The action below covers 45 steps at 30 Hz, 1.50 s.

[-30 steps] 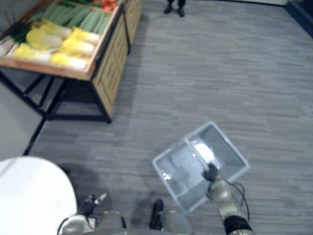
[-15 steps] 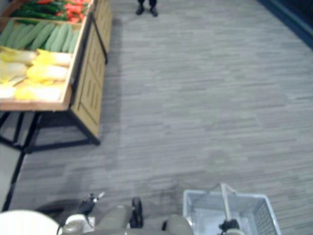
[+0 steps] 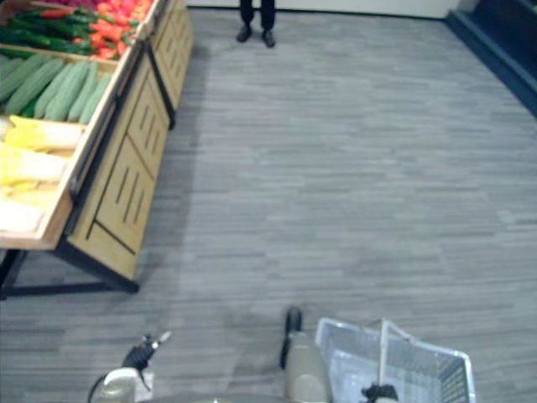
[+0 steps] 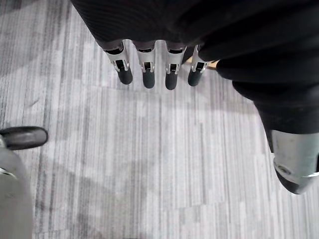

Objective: Pick vegetable in the basket

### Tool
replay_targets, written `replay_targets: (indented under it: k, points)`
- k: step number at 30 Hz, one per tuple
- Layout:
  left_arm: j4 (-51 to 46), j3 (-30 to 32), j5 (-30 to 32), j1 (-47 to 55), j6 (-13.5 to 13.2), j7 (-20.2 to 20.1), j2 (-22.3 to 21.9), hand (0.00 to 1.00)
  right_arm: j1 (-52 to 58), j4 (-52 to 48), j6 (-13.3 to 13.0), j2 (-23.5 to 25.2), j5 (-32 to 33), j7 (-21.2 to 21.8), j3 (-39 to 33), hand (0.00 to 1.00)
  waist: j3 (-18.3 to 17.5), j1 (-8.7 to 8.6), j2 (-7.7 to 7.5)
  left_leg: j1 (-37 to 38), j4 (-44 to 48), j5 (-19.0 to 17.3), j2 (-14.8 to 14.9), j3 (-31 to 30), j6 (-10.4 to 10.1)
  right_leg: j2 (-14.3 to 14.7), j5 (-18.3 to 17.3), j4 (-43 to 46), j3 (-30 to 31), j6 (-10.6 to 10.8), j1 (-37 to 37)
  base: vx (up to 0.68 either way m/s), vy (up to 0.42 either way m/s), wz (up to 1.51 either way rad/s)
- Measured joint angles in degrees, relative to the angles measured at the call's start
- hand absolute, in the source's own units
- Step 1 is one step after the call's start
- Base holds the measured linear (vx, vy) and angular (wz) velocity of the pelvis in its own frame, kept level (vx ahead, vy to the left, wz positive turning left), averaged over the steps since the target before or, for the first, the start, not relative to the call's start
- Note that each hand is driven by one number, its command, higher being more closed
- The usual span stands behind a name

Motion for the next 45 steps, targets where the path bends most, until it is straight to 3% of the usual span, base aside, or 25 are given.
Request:
replay_targets:
  k: [1,3,5,6,9,11,12,13,14,16,19,20,22,25,27,29,31,32,33,34,36,39,41,43,45]
  points:
    - [0.0,0.5,0.0,0.2,0.0,0.0,-0.6,0.0,-0.1,0.2,0.0,-0.3,0.0,0.0,0.0,1.0,-0.2,0.04,0.83,-2.4,5.1,0.7,1.1,-0.9,-0.1,0.9,-0.8,0.1,-0.4,-1.2,0.4,0.64,-0.588,0.06]
    - [0.0,1.7,-0.2,0.4,0.0,0.0,-2.2,0.0,-0.8,1.1,0.1,-1.8,0.0,0.2,0.3,1.0,0.7,0.06,2.22,-12.0,24.9,8.0,4.3,-3.7,-1.2,3.0,-2.5,-2.1,-1.9,-2.7,4.1,0.4,-0.311,0.06]
    - [-0.3,1.6,-0.7,1.3,0.0,0.0,-3.5,0.0,-1.0,1.4,0.9,-3.0,0.1,-0.1,2.1,1.0,2.7,1.19,2.92,-19.5,42.7,6.4,6.1,-2.4,-2.1,5.0,-3.7,-7.7,-2.8,-3.6,14.2,0.51,-0.294,0.12]
    - [-0.4,1.5,-0.7,1.5,0.0,0.0,-3.6,0.0,-0.9,1.7,0.9,-3.0,0.1,-0.1,2.4,1.0,2.8,1.67,2.51,-21.0,43.4,5.6,5.3,-1.5,-2.1,4.9,-4.0,-8.9,-2.9,-3.6,16.2,0.39,-0.201,0.13]
    - [-0.8,1.5,-0.7,1.7,0.0,0.1,-4.2,0.0,-2.0,1.7,0.8,-2.9,0.1,0.0,2.4,1.0,3.0,3.53,1.89,-26.9,31.4,3.8,2.9,8.6,-0.7,4.5,-4.3,-14.2,-3.6,-3.2,21.9,0.34,-0.089,0.03]
    - [-0.8,1.4,-0.7,1.9,0.0,0.0,-4.5,0.0,-3.0,0.6,0.4,-3.4,0.1,-0.1,2.2,1.0,2.7,3.56,2.22,-26.8,9.5,8.1,-0.2,20.4,2.2,3.0,-5.2,-15.7,-6.3,-2.1,24.4,0.37,0.057,0.41]
    - [-0.8,1.4,-0.7,1.9,0.0,0.0,-4.6,0.0,-2.9,0.6,0.3,-3.5,0.1,-0.1,2.2,1.0,2.6,3.53,2.47,-26.6,5.5,9.9,-0.7,23.7,3.2,2.7,-5.8,-15.9,-7.3,-1.6,25.2,0.37,0.102,0.69]
    - [-0.8,1.3,-0.7,2.1,0.0,0.0,-4.7,0.0,-2.8,0.6,0.3,-4.0,0.1,-0.2,2.2,1.0,2.4,3.46,2.79,-26.0,0.9,12.1,-1.2,28.1,4.7,2.5,-6.8,-15.8,-8.9,-0.7,26.5,0.34,0.118,0.88]
    - [-0.8,1.4,-0.7,3.0,0.1,0.0,-4.6,0.0,-2.8,0.8,0.5,-3.9,0.1,-0.2,2.4,1.0,1.9,3.78,2.2,-25.0,-0.2,14.5,-1.9,31.6,9.6,1.3,-9.5,-14.5,-11.1,1.2,28.7,0.54,0.204,0.93]
    - [-0.7,1.8,-0.7,4.1,0.1,-0.1,-3.7,0.0,-1.8,1.0,0.5,-3.3,-0.5,0.0,2.5,1.0,0.1,4.65,-0.08,-25.1,1.2,10.5,-6.1,29.2,12.2,-2.7,-13.6,-9.6,-13.5,3.3,29.0,0.52,0.234,0.88]
    - [-0.7,1.5,-0.7,5.1,0.2,-0.2,-3.2,0.0,-2.0,1.1,0.4,-3.8,-0.6,-0.1,2.5,1.0,-0.6,5.66,-1.17,-21.4,-1.4,8.9,-11.5,24.6,12.1,-10.0,-13.2,16.4,-12.2,4.3,21.3,0.49,0.234,0.95]
    - [-0.8,1.4,-0.6,5.1,0.5,-0.2,-2.5,0.0,-2.4,1.2,0.4,-3.3,-0.6,0.0,2.5,1.0,-0.5,4.98,-1.55,-18.5,-3.1,8.8,-13.3,20.8,12.3,-11.0,-13.3,28.6,-9.2,4.7,17.4,0.49,0.158,1.56]
    - [-1.0,1.1,-0.7,5.2,0.5,-0.1,-1.7,0.0,-2.6,1.3,0.4,-2.4,-0.5,0.0,3.7,1.0,-0.4,4.19,-1.53,-13.8,-5.0,8.8,-13.8,16.1,12.3,-8.9,-14.4,35.0,-6.4,2.9,13.6,0.53,0.051,1.5]
    - [-3.3,-0.1,-0.7,4.7,0.3,0.0,-0.9,0.0,-3.8,1.0,-0.5,-2.3,-0.6,0.3,6.8,1.0,0.0,3.24,-0.69,-10.2,-6.7,8.5,-13.4,6.7,11.4,-2.8,-16.4,23.4,-0.8,-0.1,8.4,0.44,-0.109,1.59]
    - [-3.3,0.1,-0.7,2.8,0.1,0.1,-0.8,0.0,-4.3,1.0,-1.2,-2.3,-0.5,0.2,6.7,1.0,0.1,3.16,-0.88,-9.8,-6.9,7.1,-13.2,-0.7,9.1,0.3,-15.2,6.9,9.6,1.0,5.7,0.35,-0.209,1.79]
    - [-3.0,1.6,-0.8,2.4,0.1,0.3,-0.8,0.0,-4.3,1.1,-1.3,-2.2,-0.4,0.1,6.5,1.0,0.3,3.2,-1.34,-9.0,-6.6,6.0,-12.9,-6.3,7.6,0.5,-12.2,-3.0,16.3,1.1,5.3,0.31,-0.291,1.47]
    - [-3.0,4.1,-0.8,2.7,0.1,0.9,-1.1,0.0,-3.5,1.1,-1.3,-1.9,-0.4,0.2,6.1,1.0,0.2,3.29,-2.05,-9.1,-4.2,3.2,-12.7,-12.0,5.6,-0.5,-9.8,-6.6,18.8,1.4,5.5,0.35,-0.446,1.6]
    - [-3.0,6.5,-0.8,2.8,0.1,1.1,-1.3,0.0,-2.7,1.1,-1.1,-1.5,-0.4,0.4,4.8,1.0,-0.1,3.38,-2.32,-8.9,-1.9,0.6,-11.7,-15.1,4.1,-0.2,-5.9,-2.3,17.0,2.2,5.9,0.42,-0.623,1.55]
    - [-3.0,7.5,-0.8,3.0,0.1,1.2,-1.7,0.0,-2.3,0.9,-1.1,-1.3,-0.4,0.5,4.4,1.0,-0.2,3.46,-1.75,-8.7,-1.3,-0.3,-10.7,-16.1,3.4,0.4,-5.6,0.2,15.8,2.1,5.8,0.42,-0.625,1.32]
    - [-3.0,9.0,-0.8,3.7,0.1,1.2,-3.2,0.0,-1.7,0.3,-1.1,-1.1,-0.4,-0.2,3.5,1.0,-0.2,4.08,-0.27,-9.0,0.3,-0.9,-8.2,-16.3,2.4,1.4,-8.7,4.0,12.3,0.4,5.4,0.41,-0.546,1.27]
    - [-3.0,9.0,-0.8,3.8,0.2,1.0,-4.8,0.0,-1.6,-1.1,-0.6,-1.5,-0.3,0.0,2.2,1.0,0.1,3.39,1.15,-12.6,6.5,0.8,-5.5,-11.7,0.1,1.2,-10.3,5.2,7.4,-1.4,6.8,0.28,-0.356,1.24]
    - [-2.9,8.3,-0.8,3.4,0.5,1.0,-6.2,0.0,-0.6,-1.4,0.3,-0.9,0.1,0.0,2.4,1.0,0.4,3.63,1.33,-17.2,15.8,2.6,0.3,7.3,-0.9,0.6,-11.8,1.5,1.4,-3.3,13.4,0.21,-0.34,0.97]
    - [-2.9,6.9,-0.8,3.3,0.5,1.0,-7.0,0.0,-0.8,-1.3,0.3,-1.0,0.2,-0.2,2.4,1.0,0.5,3.72,1.11,-17.3,12.4,2.8,0.0,17.0,-0.8,-0.4,-11.7,-2.4,-1.1,-3.2,17.4,0.14,-0.182,0.55]
    - [-3.0,6.7,-0.8,3.3,0.5,1.0,-7.0,0.0,-1.6,-1.2,0.2,-1.7,0.1,-0.2,2.4,1.0,0.4,3.52,1.4,-17.3,4.1,6.0,-2.3,20.6,0.4,-0.9,-11.4,-4.8,-2.5,-2.5,18.5,0.12,-0.07,0.33]
    - [-2.9,6.6,-0.8,3.3,0.5,1.0,-7.2,0.0,-1.9,-1.1,0.2,-2.4,0.1,-0.2,2.2,1.0,0.3,3.52,2.53,-18.1,-4.7,14.0,-3.6,21.1,3.6,0.0,-11.3,-6.0,-4.2,-2.0,19.5,0.14,0.07,0.29]
